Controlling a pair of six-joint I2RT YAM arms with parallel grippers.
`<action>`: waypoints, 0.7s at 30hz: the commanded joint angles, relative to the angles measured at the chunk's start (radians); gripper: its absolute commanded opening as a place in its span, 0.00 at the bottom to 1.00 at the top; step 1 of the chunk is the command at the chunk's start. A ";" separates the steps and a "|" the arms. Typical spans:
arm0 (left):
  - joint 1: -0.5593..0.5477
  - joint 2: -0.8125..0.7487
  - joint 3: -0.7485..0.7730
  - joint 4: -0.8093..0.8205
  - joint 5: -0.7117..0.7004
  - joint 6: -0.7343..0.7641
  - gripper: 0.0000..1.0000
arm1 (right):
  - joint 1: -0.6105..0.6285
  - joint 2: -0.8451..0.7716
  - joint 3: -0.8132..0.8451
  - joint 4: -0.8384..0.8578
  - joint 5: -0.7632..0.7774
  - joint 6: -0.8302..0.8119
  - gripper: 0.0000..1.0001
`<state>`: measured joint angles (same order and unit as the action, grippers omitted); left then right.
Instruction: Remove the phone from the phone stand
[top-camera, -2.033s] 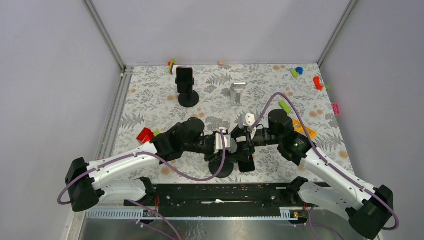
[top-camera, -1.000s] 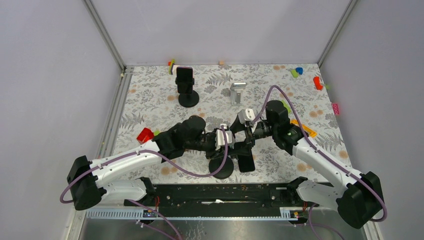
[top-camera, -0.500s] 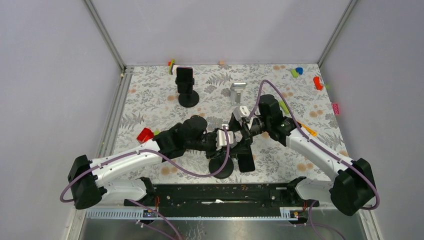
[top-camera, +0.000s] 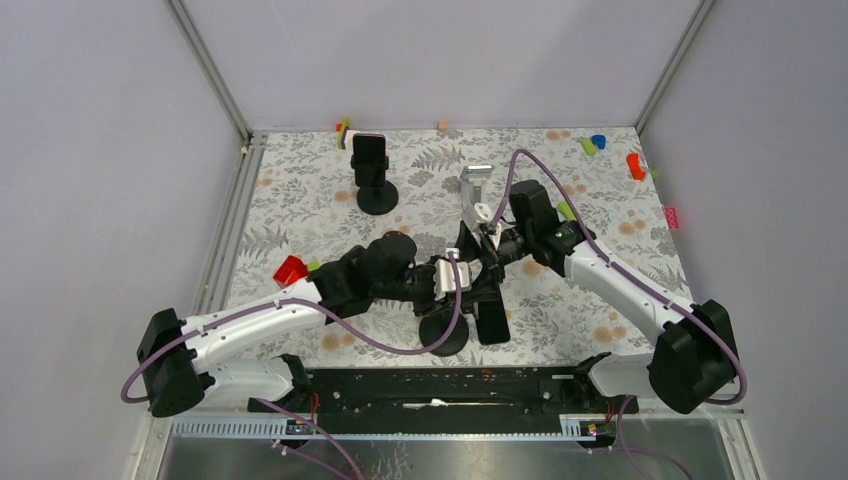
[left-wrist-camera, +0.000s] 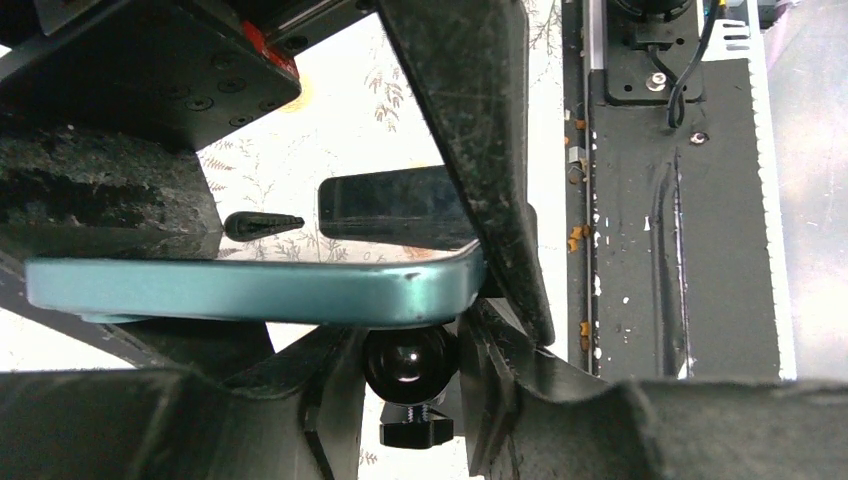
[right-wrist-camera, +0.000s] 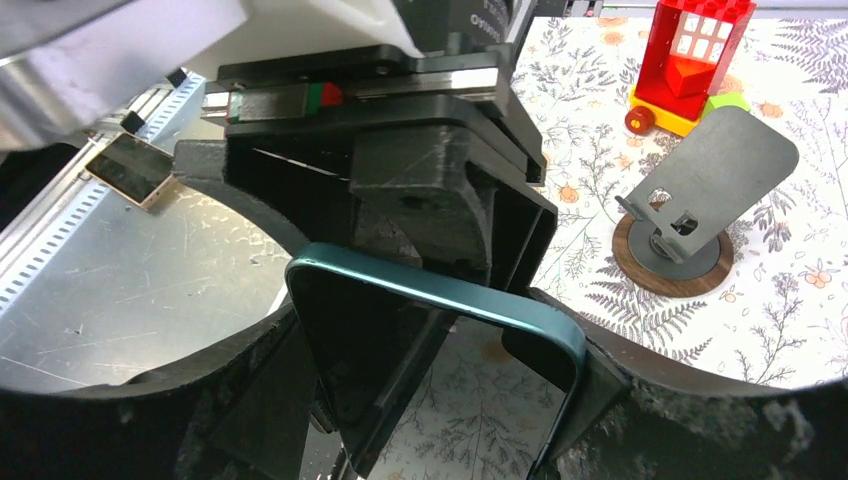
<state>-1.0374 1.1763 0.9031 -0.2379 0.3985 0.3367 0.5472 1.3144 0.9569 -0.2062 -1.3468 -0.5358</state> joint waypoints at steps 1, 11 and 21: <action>-0.112 0.017 0.025 0.069 0.228 0.040 0.00 | -0.082 0.068 0.086 0.089 0.252 -0.119 0.00; -0.115 -0.009 0.006 0.076 0.225 0.039 0.00 | -0.099 0.047 0.060 0.087 0.209 -0.105 0.00; -0.115 -0.020 0.033 0.033 0.291 0.063 0.00 | -0.098 -0.069 -0.015 0.036 0.171 -0.106 0.00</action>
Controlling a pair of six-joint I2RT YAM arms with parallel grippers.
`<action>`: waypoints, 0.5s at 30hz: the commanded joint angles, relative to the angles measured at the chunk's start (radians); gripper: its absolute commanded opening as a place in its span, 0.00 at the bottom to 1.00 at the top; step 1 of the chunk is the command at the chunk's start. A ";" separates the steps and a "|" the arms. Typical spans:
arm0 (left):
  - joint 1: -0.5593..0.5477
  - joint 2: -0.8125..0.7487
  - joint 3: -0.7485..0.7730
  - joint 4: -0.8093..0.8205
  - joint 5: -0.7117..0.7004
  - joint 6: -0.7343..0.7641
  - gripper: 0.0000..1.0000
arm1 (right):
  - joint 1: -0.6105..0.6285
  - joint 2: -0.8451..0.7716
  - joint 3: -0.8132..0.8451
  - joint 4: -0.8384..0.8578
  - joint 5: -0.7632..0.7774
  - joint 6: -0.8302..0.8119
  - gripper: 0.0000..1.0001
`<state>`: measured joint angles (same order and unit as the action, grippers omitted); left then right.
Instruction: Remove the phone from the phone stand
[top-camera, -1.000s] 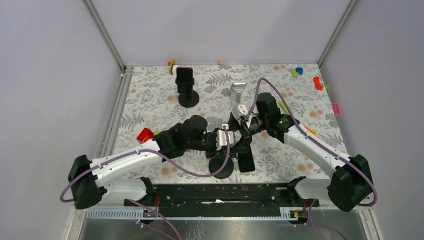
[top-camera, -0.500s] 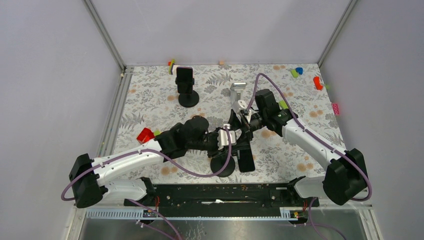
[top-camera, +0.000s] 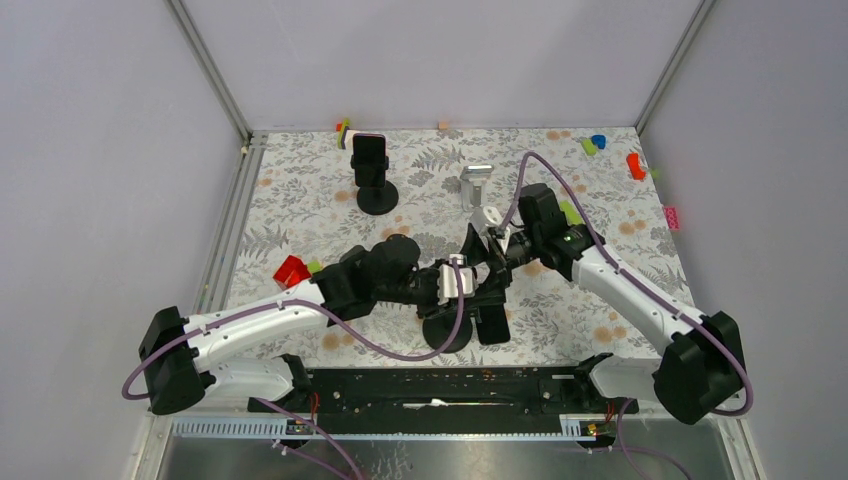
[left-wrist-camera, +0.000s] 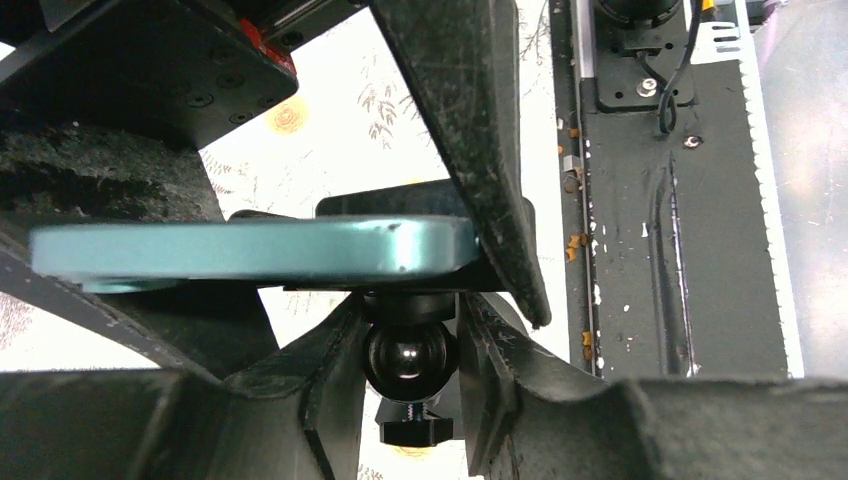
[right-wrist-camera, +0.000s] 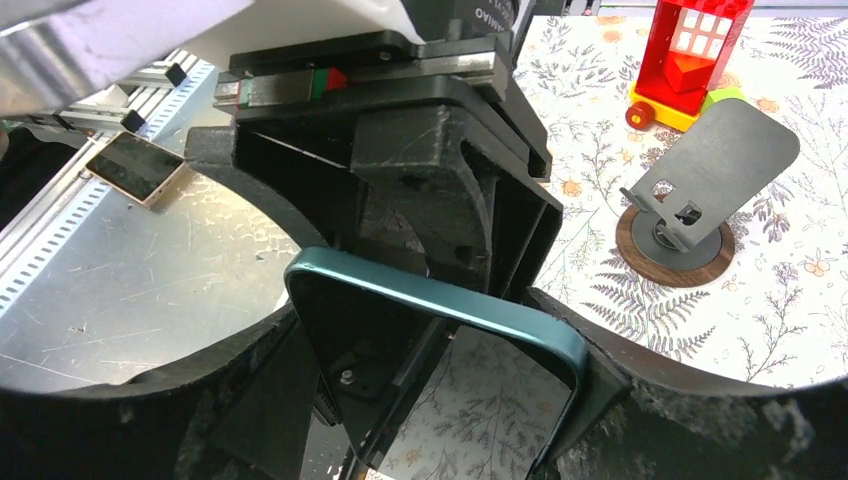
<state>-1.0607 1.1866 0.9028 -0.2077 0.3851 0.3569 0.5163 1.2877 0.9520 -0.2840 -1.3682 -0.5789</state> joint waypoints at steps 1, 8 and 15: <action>-0.091 -0.024 0.042 -0.012 0.318 0.050 0.00 | -0.067 -0.061 -0.020 0.114 0.190 -0.061 0.00; -0.092 0.033 0.104 -0.104 0.397 0.109 0.00 | -0.066 -0.173 -0.072 0.113 0.155 -0.021 0.00; -0.091 0.073 0.156 -0.200 0.446 0.177 0.00 | -0.053 -0.258 -0.134 0.099 0.135 0.016 0.00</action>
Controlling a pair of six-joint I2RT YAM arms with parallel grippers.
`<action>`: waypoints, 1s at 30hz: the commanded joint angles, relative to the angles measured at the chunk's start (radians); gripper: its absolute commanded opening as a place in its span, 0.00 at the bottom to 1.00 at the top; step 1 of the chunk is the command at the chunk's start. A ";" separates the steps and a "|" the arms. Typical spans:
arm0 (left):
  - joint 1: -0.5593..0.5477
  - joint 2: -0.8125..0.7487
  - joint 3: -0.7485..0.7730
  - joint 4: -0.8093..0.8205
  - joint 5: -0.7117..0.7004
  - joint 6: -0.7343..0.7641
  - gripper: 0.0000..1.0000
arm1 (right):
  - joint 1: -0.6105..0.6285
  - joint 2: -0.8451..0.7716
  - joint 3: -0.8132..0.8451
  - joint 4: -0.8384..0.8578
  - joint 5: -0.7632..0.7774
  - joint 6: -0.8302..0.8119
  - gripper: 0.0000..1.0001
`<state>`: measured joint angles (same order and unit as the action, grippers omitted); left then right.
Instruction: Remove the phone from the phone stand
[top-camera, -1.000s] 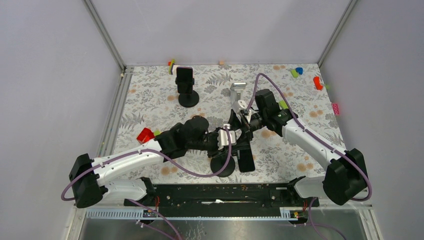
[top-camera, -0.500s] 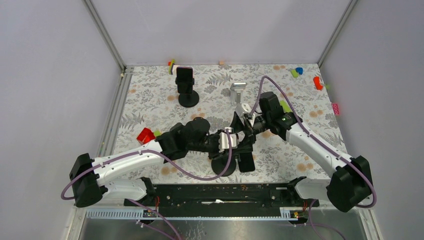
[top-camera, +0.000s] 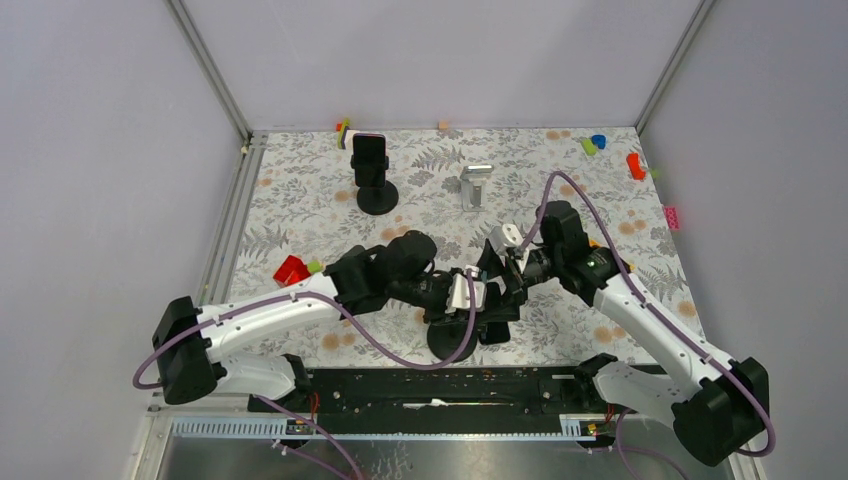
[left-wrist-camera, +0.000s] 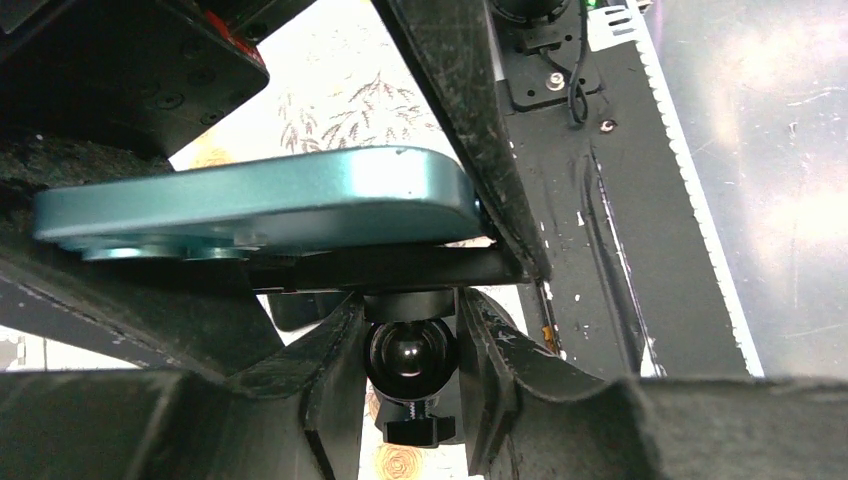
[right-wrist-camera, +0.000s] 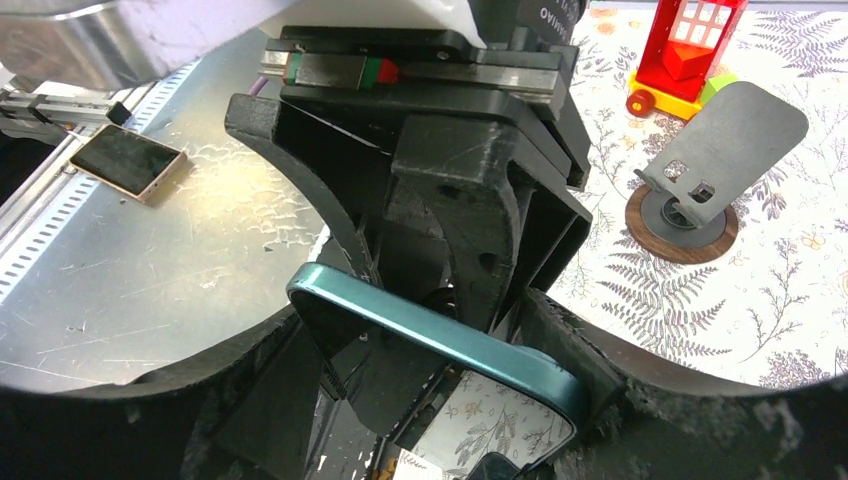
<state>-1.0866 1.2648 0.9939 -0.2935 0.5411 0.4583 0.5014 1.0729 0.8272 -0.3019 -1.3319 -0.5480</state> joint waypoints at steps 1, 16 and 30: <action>-0.065 0.000 0.071 -0.130 0.293 0.085 0.00 | -0.032 -0.055 -0.019 0.117 0.101 -0.009 0.00; -0.067 0.016 0.100 -0.211 0.298 0.145 0.00 | 0.049 -0.094 -0.058 0.118 0.105 0.033 0.00; -0.067 -0.021 0.034 -0.053 0.164 0.017 0.00 | 0.063 -0.268 -0.248 0.573 0.337 0.459 0.88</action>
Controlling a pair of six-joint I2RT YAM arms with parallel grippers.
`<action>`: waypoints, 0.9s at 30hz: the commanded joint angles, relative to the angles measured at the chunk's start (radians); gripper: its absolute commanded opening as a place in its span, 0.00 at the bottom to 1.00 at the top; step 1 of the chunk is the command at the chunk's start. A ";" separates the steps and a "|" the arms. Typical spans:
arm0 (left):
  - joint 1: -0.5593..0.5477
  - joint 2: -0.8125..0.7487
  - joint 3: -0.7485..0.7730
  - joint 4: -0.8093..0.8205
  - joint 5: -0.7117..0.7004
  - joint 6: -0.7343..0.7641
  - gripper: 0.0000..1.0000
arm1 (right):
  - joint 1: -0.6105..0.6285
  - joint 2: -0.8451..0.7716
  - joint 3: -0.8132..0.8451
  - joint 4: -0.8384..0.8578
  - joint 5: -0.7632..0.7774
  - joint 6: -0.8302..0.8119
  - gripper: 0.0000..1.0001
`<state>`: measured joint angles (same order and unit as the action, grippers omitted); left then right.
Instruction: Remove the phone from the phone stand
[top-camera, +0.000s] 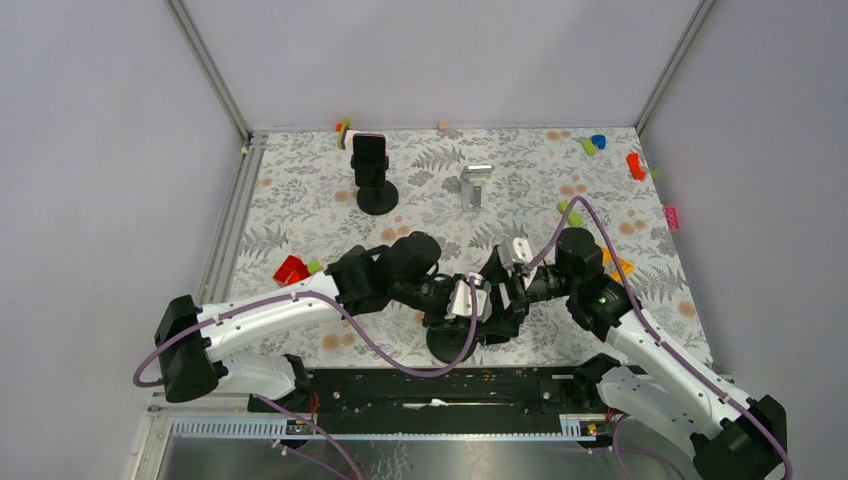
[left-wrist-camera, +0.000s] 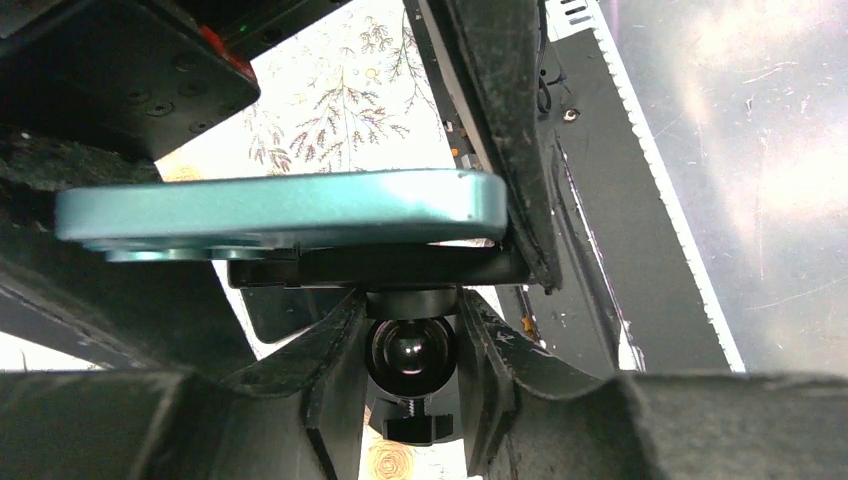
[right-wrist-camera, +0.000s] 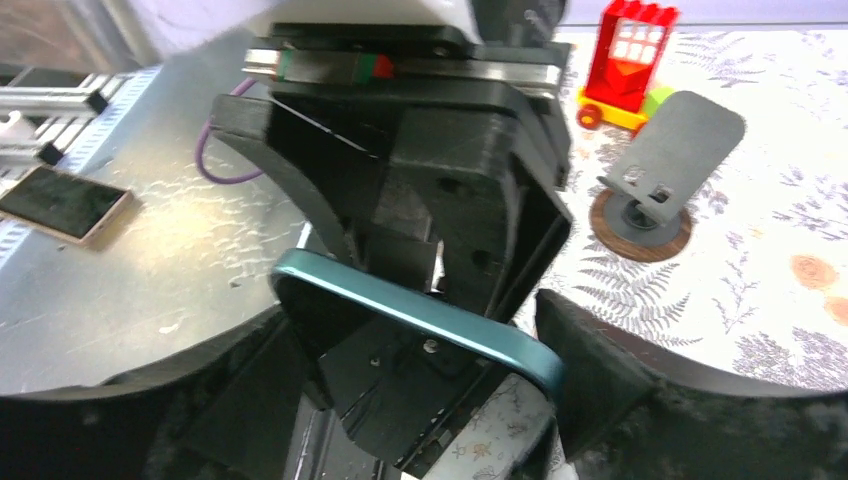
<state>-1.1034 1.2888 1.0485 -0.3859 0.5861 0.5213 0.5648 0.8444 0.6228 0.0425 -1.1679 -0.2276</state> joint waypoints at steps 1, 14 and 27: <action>-0.049 -0.047 -0.024 0.051 0.111 -0.056 0.00 | 0.002 -0.051 -0.050 0.239 0.197 0.174 0.94; -0.049 -0.043 -0.049 0.127 0.054 -0.107 0.00 | 0.094 -0.205 -0.098 0.155 0.463 0.257 0.99; -0.046 -0.031 -0.044 0.141 0.034 -0.118 0.00 | 0.154 -0.298 -0.099 0.009 0.644 0.233 0.95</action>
<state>-1.1213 1.2652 1.0046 -0.3115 0.5507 0.4152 0.7052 0.5640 0.5182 0.0681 -0.6567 0.0101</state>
